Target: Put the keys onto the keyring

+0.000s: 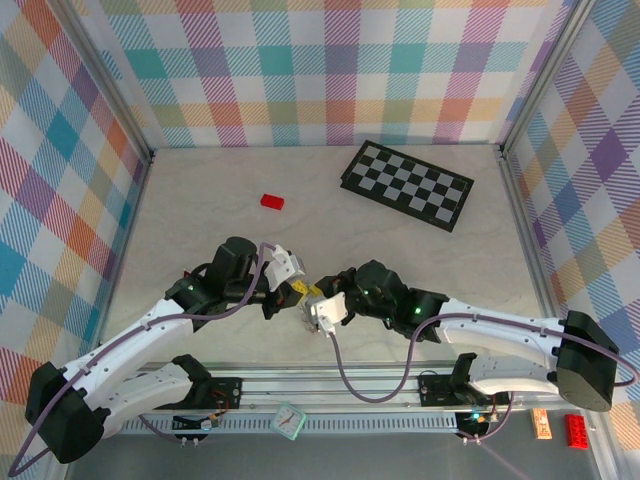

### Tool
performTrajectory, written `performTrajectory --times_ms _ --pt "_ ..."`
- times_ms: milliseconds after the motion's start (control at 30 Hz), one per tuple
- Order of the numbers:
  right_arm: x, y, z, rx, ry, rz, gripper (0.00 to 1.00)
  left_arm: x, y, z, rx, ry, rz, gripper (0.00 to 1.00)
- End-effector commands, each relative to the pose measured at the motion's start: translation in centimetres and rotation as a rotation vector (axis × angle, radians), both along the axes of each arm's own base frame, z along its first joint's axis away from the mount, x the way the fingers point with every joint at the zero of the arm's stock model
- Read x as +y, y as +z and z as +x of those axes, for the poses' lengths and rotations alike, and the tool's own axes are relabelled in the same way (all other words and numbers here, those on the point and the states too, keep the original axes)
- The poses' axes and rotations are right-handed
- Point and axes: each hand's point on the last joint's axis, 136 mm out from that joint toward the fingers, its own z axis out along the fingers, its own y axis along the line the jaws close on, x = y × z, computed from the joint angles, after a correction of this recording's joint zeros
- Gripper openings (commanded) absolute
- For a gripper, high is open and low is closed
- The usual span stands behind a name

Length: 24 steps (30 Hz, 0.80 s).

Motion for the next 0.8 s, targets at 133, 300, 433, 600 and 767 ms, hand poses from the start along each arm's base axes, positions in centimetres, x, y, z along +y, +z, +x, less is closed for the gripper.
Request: performTrajectory --times_ms 133,300,433,600,767 --pt "-0.6 -3.2 -1.1 -0.068 0.053 -0.167 0.00 -0.6 3.4 1.1 -0.069 0.016 -0.068 0.00" --pt "-0.9 -3.9 -0.9 -0.146 0.057 -0.233 0.00 -0.7 3.5 1.3 -0.057 0.027 -0.073 0.00" --pt "-0.7 -2.7 -0.7 -0.139 0.028 -0.174 0.00 -0.6 3.5 1.3 -0.055 0.033 -0.072 0.00" --pt "-1.8 -0.5 -0.1 0.032 -0.085 -0.041 0.00 -0.5 3.5 1.1 -0.064 0.030 -0.078 0.00" --pt "-2.8 1.1 -0.9 0.304 -0.118 0.078 0.00 -0.5 3.7 0.7 -0.157 -0.008 -0.090 0.00"
